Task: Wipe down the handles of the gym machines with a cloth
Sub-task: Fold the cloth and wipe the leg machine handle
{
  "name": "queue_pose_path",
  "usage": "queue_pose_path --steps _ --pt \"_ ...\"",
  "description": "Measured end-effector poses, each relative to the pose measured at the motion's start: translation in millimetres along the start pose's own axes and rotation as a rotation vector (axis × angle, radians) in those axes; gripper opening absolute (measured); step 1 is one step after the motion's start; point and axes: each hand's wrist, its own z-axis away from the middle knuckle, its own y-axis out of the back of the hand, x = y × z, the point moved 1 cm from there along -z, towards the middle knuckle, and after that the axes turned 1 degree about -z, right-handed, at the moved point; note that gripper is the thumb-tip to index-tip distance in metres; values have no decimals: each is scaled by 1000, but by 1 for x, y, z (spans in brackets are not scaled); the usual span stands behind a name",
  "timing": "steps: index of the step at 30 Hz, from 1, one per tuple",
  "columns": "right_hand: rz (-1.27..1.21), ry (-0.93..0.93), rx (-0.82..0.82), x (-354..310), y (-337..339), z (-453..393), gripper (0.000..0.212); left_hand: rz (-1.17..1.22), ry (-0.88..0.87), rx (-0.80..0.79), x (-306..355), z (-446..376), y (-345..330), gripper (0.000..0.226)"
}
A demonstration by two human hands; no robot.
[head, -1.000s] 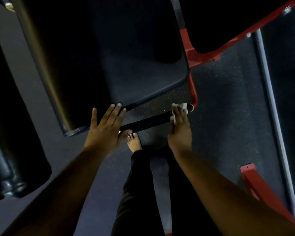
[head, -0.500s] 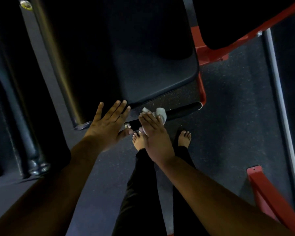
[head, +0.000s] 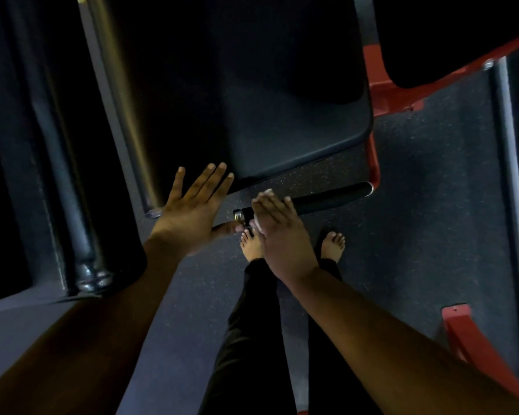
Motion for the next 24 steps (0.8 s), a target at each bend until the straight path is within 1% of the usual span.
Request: queue_pose_path --steps 2,5,6,8,10,13,14,16,19,20,22,23,24 --pt "-27 85 -33 1 6 -9 51 9 -14 -9 -6 2 0 105" --pt "-40 85 0 7 22 -33 47 20 -14 -10 -7 0 -2 104" --pt "-23 104 -19 7 23 -40 46 19 -9 -15 -5 0 -3 103" --pt "26 204 -154 2 17 -44 46 12 3 -16 -3 0 -5 103" --pt "71 307 -236 6 12 -36 53 1 13 -17 -3 -1 -5 103" --pt "111 420 -267 37 31 -25 67 -22 20 -36 -3 -1 -4 102" --pt "145 463 -267 50 39 -22 69 -26 19 -32 -3 -2 -5 102" --pt "242 555 -260 78 50 -13 70 -15 9 -11 -4 -2 -7 101" --pt "390 681 -253 121 64 1 64 -10 -9 16 -4 -1 -12 99" --pt "412 681 -233 128 69 3 68 -2 -7 24 -3 -1 -12 99" --pt "372 581 -116 128 70 1 75 29 -4 38 3 -3 -9 99" --pt "315 522 -48 116 66 -2 73 41 -11 42 8 -6 -7 100" --pt "253 478 -4 100 58 -5 66 51 -23 49 14 -8 -6 100"
